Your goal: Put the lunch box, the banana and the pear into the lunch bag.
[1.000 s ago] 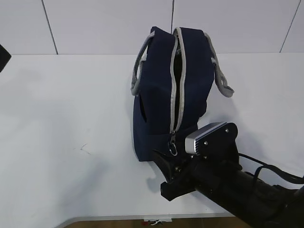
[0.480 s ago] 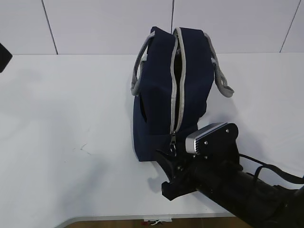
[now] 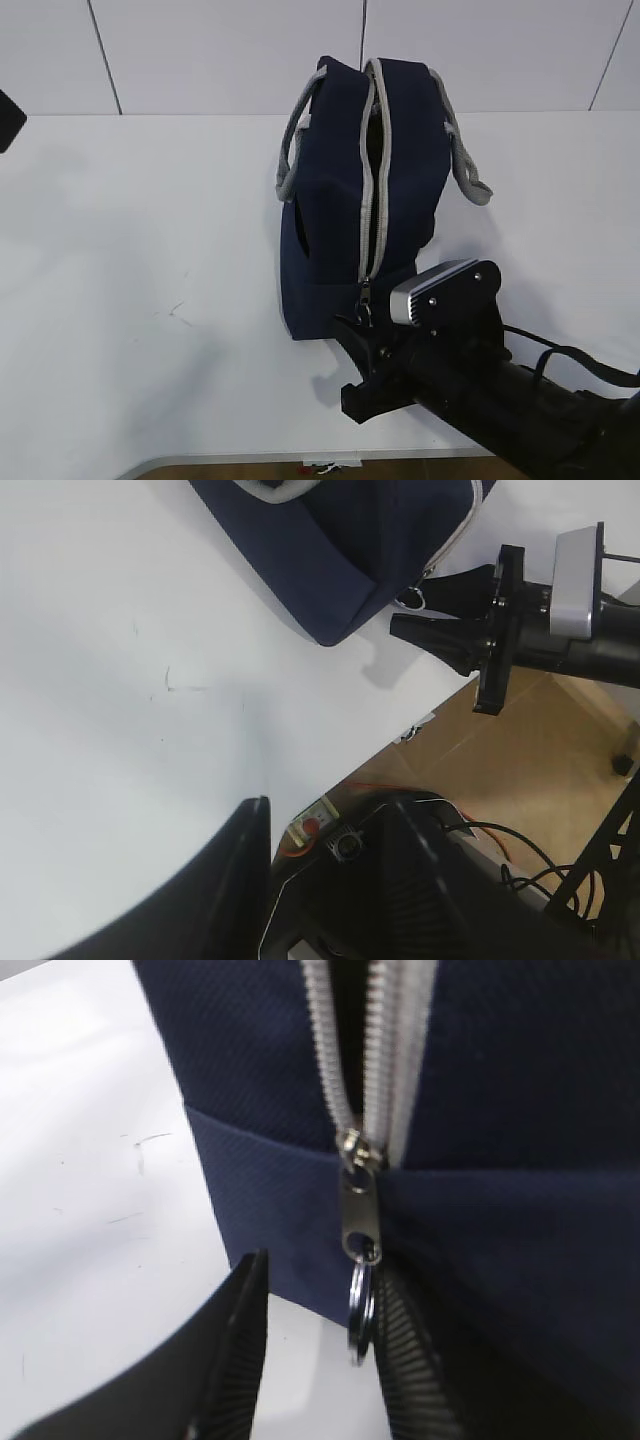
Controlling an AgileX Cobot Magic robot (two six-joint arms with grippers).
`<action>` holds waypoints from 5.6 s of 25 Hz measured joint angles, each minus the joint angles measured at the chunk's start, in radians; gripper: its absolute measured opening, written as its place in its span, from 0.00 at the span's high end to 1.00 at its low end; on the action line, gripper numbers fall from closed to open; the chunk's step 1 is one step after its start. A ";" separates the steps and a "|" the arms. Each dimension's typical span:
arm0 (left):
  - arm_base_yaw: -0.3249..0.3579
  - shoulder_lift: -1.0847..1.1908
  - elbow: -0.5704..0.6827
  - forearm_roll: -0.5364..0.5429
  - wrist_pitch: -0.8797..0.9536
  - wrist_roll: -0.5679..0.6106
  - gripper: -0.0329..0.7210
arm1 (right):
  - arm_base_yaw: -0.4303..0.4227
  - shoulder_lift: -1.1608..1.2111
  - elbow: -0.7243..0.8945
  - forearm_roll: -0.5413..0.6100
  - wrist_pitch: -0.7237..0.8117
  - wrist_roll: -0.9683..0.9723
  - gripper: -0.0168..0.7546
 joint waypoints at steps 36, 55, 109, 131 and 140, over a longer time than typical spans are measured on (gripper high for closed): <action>0.000 0.000 0.000 -0.002 0.000 0.000 0.57 | 0.000 0.000 0.000 0.035 0.026 0.000 0.87; 0.000 0.000 0.000 -0.026 0.000 0.000 0.57 | 0.000 -0.159 0.000 0.037 0.235 0.000 0.96; -0.001 0.404 0.002 -0.018 -0.228 0.094 0.64 | -0.006 -0.517 -0.552 -0.133 1.234 -0.004 0.96; -0.002 0.455 0.041 -0.183 -0.297 0.326 0.64 | -0.012 -0.494 -0.603 0.021 1.212 -0.004 0.96; -0.002 0.455 0.051 -0.222 -0.299 0.348 0.64 | -0.016 -0.485 -0.626 0.025 1.167 -0.055 0.96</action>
